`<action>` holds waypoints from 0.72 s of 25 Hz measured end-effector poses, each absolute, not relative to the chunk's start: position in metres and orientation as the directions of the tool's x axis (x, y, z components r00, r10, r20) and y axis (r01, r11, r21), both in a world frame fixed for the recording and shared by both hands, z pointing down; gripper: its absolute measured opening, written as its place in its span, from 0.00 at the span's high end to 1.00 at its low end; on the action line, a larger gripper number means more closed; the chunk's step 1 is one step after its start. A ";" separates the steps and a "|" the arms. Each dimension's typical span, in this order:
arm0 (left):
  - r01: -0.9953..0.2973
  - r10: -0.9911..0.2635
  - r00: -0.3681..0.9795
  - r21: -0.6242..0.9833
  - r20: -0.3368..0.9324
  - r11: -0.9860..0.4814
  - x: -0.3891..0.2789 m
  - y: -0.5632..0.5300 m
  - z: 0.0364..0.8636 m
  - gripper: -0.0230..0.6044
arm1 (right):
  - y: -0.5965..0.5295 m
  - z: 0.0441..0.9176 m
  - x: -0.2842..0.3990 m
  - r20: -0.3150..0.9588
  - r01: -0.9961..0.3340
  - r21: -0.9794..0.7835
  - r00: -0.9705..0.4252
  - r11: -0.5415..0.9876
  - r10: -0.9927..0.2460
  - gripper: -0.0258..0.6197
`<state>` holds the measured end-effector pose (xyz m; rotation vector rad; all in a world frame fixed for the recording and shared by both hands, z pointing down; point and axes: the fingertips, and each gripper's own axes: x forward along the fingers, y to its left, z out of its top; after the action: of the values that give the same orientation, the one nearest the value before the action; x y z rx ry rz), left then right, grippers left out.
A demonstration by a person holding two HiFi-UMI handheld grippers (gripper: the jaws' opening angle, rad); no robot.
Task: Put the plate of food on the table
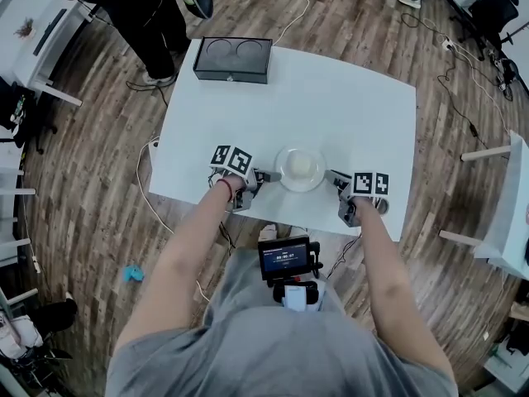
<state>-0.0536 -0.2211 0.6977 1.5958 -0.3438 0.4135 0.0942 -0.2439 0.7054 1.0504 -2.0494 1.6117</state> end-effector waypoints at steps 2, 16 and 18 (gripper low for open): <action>-0.438 0.016 0.897 0.893 0.442 -0.104 -0.051 -0.220 0.689 0.80 | -0.243 0.694 0.092 0.666 -0.748 -0.639 -0.655 0.180 -0.357 0.89; -0.420 -0.206 0.907 0.777 0.366 -0.469 -0.052 -0.202 0.633 0.81 | -0.202 0.627 0.040 0.577 -0.704 -0.473 -0.702 0.530 -0.417 0.89; -0.451 -0.246 0.892 0.709 0.379 -0.543 -0.055 -0.197 0.628 0.84 | -0.193 0.623 0.039 0.572 -0.697 -0.455 -0.706 0.555 -0.418 0.89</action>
<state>-0.0548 -0.1974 0.6281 2.1675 -0.4987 0.2936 0.0390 -0.1935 0.6234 0.9065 -2.3936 0.9543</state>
